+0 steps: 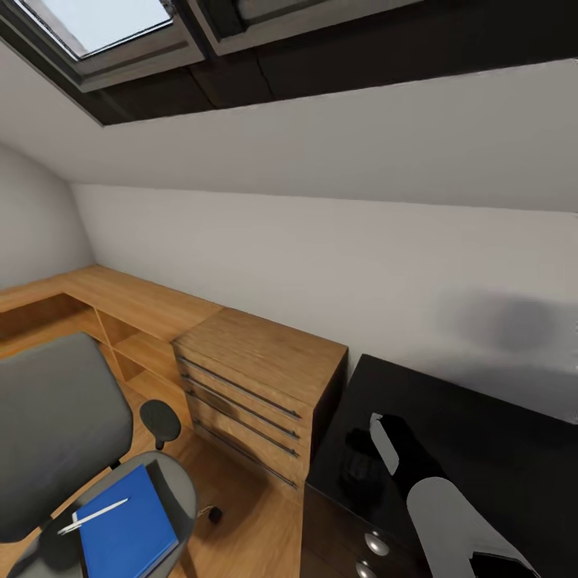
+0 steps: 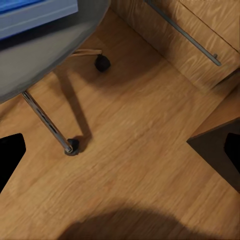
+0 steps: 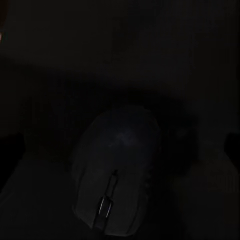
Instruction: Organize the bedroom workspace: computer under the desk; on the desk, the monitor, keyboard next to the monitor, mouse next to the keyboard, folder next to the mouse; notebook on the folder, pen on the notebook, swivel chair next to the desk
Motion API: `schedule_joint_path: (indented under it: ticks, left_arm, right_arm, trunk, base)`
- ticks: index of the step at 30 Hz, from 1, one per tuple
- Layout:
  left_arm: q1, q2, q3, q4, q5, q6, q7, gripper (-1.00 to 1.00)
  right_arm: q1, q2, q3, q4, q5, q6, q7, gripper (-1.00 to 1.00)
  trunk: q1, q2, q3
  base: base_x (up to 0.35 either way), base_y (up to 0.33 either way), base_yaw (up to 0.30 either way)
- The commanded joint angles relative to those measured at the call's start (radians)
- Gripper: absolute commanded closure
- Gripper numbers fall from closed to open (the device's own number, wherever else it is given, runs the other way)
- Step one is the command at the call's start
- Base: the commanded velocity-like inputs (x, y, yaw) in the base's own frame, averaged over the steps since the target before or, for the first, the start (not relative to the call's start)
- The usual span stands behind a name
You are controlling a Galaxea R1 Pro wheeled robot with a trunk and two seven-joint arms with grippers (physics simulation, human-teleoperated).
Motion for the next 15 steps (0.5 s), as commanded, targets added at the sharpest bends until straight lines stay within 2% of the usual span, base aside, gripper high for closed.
schedule_joint_path:
  ticks: [1,8,15]
  left_arm:
    - [-0.001,0.0,-0.004,0.0,0.01,-0.003,0.0,-1.0]
    - [-0.001,0.0,-0.005,0.001,0.008,-0.003,0.0,-1.0]
    - [-0.001,0.0,-0.005,0.003,0.007,-0.003,-0.001,-1.0]
  right_arm:
    - [-0.001,0.001,-0.003,-0.004,-0.01,0.001,-0.008,-1.0]
    - [0.0,-0.013,-0.003,-0.034,-0.009,-0.021,-0.008,-1.0]
    - [0.003,-0.043,-0.003,-0.04,-0.01,-0.094,-0.005,-1.0]
  trunk:
    - [0.0,-0.001,0.0]
    - [0.0,-0.001,0.006]
    - [0.0,-0.001,0.012]
  base:
    - [0.0,0.0,-0.108]
    - [0.0,0.0,-0.183]
    - [0.0,0.0,-0.243]
